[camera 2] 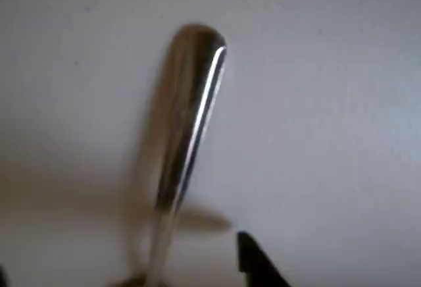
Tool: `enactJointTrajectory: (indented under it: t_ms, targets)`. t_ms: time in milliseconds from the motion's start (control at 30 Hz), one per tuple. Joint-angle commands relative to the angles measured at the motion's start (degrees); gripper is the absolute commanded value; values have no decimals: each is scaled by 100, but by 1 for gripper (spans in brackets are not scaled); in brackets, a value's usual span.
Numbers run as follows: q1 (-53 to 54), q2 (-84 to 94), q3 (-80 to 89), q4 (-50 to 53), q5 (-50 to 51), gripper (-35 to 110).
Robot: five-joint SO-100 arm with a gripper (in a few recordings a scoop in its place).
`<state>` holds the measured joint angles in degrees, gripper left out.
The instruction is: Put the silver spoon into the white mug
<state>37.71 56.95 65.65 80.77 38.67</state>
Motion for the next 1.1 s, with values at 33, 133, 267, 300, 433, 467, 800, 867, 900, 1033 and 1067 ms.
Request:
enactJointTrajectory:
  t_ms: [33, 133, 267, 300, 433, 467, 800, 867, 900, 1033, 1067]
  targets:
    - [0, 26, -422, 132, 88, 35]
    - [-26, -193, -712, 413, 141, 35]
    - [-62, -1512, -2856, 1890, 141, 35]
    - [-62, -2057, -3771, 2391, 105, 34]
    - [-53, -2540, -4228, 2496, -44, 31]
    - [-53, -2575, -4228, 2487, -44, 30]
    - [-141, -2540, -4307, 2487, -97, 19]
    - [-123, -2540, -4307, 2496, -123, 15]
    - [-97, -2549, -4307, 2496, -132, 12]
    - [-44, -2584, -4307, 2505, -167, 4]
    - [-35, -2593, -4307, 2505, -193, 2]
